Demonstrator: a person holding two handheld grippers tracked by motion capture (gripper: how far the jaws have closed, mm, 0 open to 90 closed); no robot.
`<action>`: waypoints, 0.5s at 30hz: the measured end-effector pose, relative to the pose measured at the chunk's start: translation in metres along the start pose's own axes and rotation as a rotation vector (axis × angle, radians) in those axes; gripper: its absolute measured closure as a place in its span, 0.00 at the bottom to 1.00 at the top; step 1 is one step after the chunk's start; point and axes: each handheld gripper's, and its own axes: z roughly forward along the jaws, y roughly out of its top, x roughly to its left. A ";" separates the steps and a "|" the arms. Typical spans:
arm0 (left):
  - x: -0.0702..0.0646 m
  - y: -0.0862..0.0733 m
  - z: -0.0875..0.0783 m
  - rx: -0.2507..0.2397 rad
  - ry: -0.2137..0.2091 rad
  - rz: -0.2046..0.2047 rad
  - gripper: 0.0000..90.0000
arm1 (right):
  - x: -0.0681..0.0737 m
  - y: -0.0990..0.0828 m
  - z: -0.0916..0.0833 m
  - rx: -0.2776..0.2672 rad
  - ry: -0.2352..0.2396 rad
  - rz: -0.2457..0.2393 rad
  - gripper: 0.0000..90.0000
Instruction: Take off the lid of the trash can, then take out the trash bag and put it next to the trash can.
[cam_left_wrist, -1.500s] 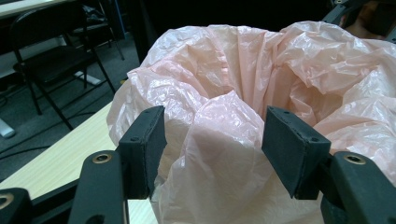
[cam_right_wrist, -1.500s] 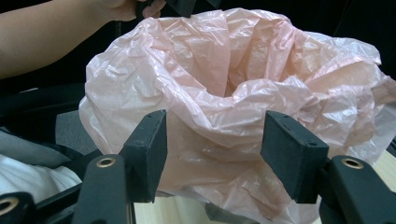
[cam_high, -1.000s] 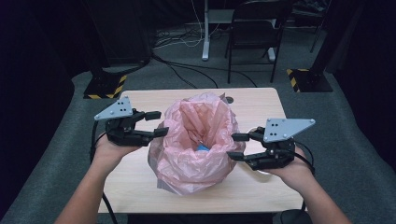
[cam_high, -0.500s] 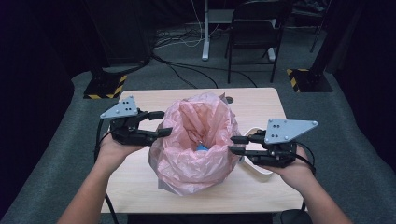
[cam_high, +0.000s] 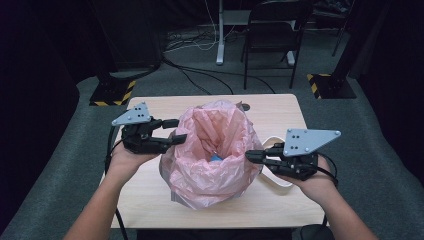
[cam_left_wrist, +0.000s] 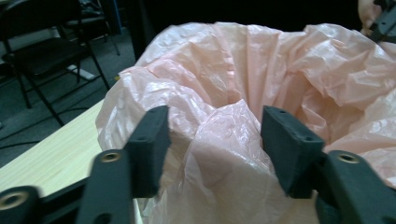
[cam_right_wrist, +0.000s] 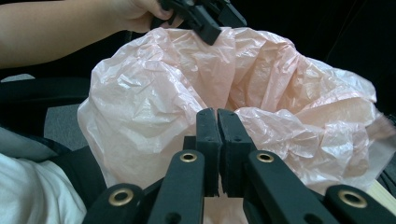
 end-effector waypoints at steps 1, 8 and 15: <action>0.000 0.000 -0.001 -0.002 0.008 0.000 0.53 | 0.000 0.000 0.000 0.001 0.000 -0.006 0.98; -0.009 0.003 -0.006 0.000 0.064 0.060 0.74 | 0.000 0.001 0.000 -0.005 -0.001 -0.008 0.99; -0.011 0.005 -0.009 -0.003 0.083 0.077 0.92 | 0.001 0.003 0.001 -0.009 -0.006 -0.012 0.99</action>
